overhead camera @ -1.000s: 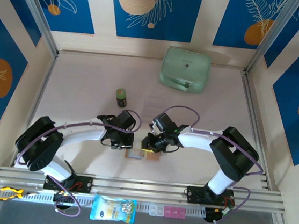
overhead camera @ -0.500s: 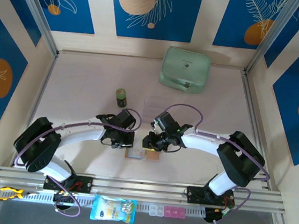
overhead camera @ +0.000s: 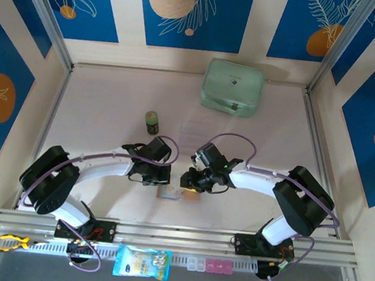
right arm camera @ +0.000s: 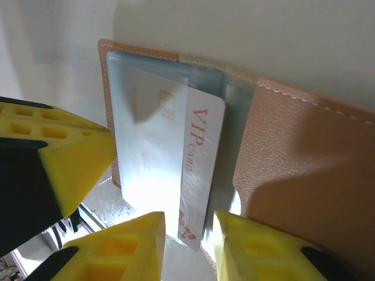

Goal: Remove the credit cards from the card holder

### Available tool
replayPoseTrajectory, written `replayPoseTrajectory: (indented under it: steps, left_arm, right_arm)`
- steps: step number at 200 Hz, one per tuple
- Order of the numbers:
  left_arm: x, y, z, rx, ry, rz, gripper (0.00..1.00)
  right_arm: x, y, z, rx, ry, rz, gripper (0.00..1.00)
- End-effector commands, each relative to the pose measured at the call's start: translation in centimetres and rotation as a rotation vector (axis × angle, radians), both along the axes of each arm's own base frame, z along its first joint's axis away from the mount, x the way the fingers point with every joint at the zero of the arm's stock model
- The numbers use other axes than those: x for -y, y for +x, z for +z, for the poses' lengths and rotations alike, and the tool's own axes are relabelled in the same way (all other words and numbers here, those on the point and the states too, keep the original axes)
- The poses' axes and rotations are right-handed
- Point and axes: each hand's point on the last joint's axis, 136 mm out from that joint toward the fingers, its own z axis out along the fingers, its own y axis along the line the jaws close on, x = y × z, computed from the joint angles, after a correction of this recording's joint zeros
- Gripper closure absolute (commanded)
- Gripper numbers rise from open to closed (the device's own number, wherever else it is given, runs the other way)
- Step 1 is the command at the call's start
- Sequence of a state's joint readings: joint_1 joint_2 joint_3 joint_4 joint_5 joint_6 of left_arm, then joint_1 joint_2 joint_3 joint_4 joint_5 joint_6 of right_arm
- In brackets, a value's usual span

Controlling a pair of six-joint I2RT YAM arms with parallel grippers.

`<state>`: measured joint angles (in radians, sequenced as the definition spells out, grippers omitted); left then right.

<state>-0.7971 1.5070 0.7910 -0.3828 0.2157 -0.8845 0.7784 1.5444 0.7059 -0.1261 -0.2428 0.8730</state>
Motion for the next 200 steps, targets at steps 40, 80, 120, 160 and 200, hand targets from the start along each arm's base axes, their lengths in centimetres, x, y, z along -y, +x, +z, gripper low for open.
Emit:
replayPoseTrajectory:
  steps: [40, 80, 120, 160, 200]
  left_arm:
    - [-1.5, -1.4, -1.7, -0.047, 0.066, 0.004, 0.96]
    - [-1.6, -1.5, -1.8, -0.051, 0.074, 0.003, 0.96]
    - [-1.7, -1.5, -1.7, -0.049, 0.074, 0.007, 0.96]
    - [-1.7, -1.5, -1.7, -0.05, 0.075, 0.008, 0.96]
    - [-1.8, -1.5, -1.8, -0.05, 0.08, 0.005, 0.96]
  right_arm:
    - [-0.5, -0.2, -0.9, -0.045, 0.043, 0.006, 0.75]
    - [-0.6, -0.2, -1.4, -0.058, 0.047, 0.007, 0.76]
    - [-0.9, -0.2, -1.4, -0.066, 0.064, 0.013, 0.79]
    - [-0.7, -0.2, -1.8, -0.077, 0.059, 0.01, 0.8]
    - [-0.6, -0.4, -2.5, -0.096, 0.049, 0.007, 0.81]
